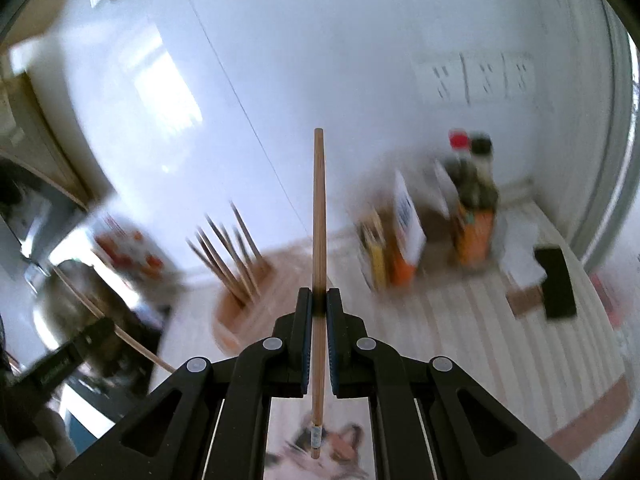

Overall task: Organize utensils
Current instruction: 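Lift both chopsticks up over the pink holder, then drop both chopsticks into the pink holder by opening both tools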

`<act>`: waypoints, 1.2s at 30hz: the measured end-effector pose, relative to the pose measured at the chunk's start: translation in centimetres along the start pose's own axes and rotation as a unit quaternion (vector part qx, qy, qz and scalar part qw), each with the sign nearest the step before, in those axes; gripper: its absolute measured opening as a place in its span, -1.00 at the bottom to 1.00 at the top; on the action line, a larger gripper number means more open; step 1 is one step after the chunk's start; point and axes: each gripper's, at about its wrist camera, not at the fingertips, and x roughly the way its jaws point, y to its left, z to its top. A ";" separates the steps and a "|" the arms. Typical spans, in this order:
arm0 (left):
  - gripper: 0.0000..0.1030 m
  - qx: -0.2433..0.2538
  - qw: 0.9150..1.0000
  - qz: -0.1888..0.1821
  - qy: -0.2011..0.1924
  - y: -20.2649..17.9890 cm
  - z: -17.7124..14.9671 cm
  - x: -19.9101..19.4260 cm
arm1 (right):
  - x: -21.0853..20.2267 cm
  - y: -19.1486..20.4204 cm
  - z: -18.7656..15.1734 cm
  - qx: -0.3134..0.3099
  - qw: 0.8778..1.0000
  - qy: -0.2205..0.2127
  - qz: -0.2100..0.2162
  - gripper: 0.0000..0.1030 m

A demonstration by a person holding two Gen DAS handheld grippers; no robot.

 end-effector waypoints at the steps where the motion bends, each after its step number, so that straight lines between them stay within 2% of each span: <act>1: -0.92 -0.002 1.000 -0.005 -0.008 -0.2 0.7 -0.4 | -0.2 0.4 0.9 0.000 1.000 -0.010 0.005 -0.86; 5: -0.92 -0.011 0.999 -0.020 -0.024 -1.2 3.7 -0.2 | 0.1 2.6 4.9 -0.007 0.998 -0.053 0.020 -0.86; 10: -0.92 -0.017 1.000 -0.014 -0.010 -1.8 5.6 3.4 | 3.9 4.9 7.9 -0.003 0.997 -0.072 0.038 -0.86; 20: -0.92 -0.033 0.998 0.008 0.050 -1.6 4.0 10.1 | 10.2 5.3 9.2 -0.005 0.996 -0.085 0.019 -0.86; 25: -0.91 -0.035 0.997 0.008 0.068 -1.7 3.4 11.1 | 12.2 5.4 8.7 -0.022 0.995 -0.094 0.018 -0.86; 29: -0.83 -0.037 0.997 0.001 0.065 -1.7 3.3 9.6 | 13.0 5.8 7.7 -0.051 0.995 -0.087 0.024 -0.86; 30: -0.78 -0.036 0.997 0.003 0.064 -1.8 3.3 9.2 | 13.2 6.0 7.4 -0.063 0.995 -0.074 0.027 -0.86; 32: -0.43 -0.032 0.998 0.014 0.060 -1.7 3.3 8.1 | 13.4 5.9 6.9 -0.074 0.995 -0.046 0.038 -0.76; 33: 0.12 -0.028 0.998 0.024 0.054 -1.6 3.4 7.3 | 13.3 5.7 6.7 -0.075 0.996 -0.034 0.043 -0.64; 34: 0.59 -0.027 0.998 0.032 0.048 -1.5 3.4 6.8 | 12.8 5.3 6.5 -0.074 0.996 -0.026 0.046 -0.29; 35: 0.65 -0.028 0.998 0.046 0.032 -1.2 3.3 5.9 | 12.4 5.0 6.4 -0.071 0.996 -0.024 0.049 -0.07; 36: 0.65 -0.026 0.998 0.054 0.023 -1.0 3.2 5.6 | 11.7 4.7 6.3 -0.067 0.996 -0.025 0.053 -0.05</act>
